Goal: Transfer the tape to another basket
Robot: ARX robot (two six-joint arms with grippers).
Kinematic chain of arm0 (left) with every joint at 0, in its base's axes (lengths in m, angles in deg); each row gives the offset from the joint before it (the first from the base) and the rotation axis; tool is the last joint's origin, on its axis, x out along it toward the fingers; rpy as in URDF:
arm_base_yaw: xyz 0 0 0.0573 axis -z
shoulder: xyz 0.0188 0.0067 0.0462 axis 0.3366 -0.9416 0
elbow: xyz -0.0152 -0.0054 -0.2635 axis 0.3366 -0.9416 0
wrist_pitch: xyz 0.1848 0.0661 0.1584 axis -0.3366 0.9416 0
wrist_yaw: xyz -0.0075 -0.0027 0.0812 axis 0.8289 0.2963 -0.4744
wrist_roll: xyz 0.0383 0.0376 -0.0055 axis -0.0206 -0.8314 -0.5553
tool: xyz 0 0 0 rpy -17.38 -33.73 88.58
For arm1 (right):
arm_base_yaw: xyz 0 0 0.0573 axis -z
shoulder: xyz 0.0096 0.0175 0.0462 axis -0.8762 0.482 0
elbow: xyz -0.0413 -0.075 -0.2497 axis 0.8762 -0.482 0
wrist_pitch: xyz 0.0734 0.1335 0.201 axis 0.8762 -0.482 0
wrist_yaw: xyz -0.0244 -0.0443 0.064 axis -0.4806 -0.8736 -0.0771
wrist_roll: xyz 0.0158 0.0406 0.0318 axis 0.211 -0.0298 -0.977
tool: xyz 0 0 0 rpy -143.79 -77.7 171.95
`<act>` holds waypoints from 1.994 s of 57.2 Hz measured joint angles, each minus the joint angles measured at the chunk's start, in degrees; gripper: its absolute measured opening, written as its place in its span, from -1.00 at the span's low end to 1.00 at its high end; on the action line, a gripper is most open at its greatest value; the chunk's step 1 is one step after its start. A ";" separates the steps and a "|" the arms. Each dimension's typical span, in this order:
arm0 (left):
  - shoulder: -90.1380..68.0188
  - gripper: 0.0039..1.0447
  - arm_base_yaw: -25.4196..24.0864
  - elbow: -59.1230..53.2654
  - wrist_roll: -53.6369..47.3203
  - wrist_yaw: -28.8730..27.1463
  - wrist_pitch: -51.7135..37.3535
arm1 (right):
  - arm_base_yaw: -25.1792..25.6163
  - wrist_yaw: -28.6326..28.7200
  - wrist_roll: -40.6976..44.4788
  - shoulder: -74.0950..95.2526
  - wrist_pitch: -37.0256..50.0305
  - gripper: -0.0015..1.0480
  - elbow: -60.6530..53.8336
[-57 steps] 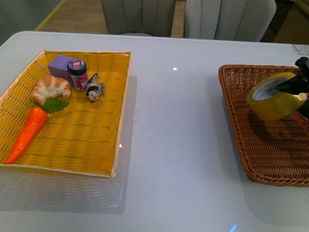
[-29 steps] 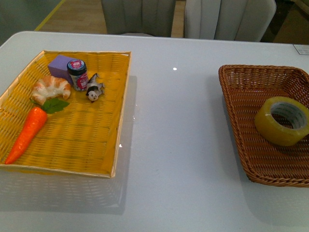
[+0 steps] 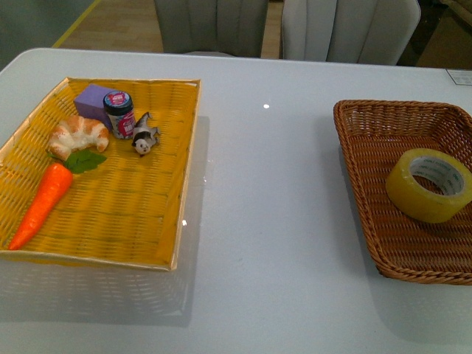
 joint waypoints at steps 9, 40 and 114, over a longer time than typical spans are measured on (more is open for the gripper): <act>0.04 -0.98 -0.02 0.00 0.00 0.02 0.02 | -2.78 -2.01 9.51 -5.95 4.90 -0.03 -4.42; 0.07 -0.98 -0.02 0.00 0.00 0.02 0.02 | -11.23 -10.38 12.28 -26.34 -9.27 -0.96 -9.70; 0.07 -0.98 -0.02 0.00 0.00 0.02 0.02 | -11.41 -10.54 12.28 -61.26 -43.58 -0.96 -9.70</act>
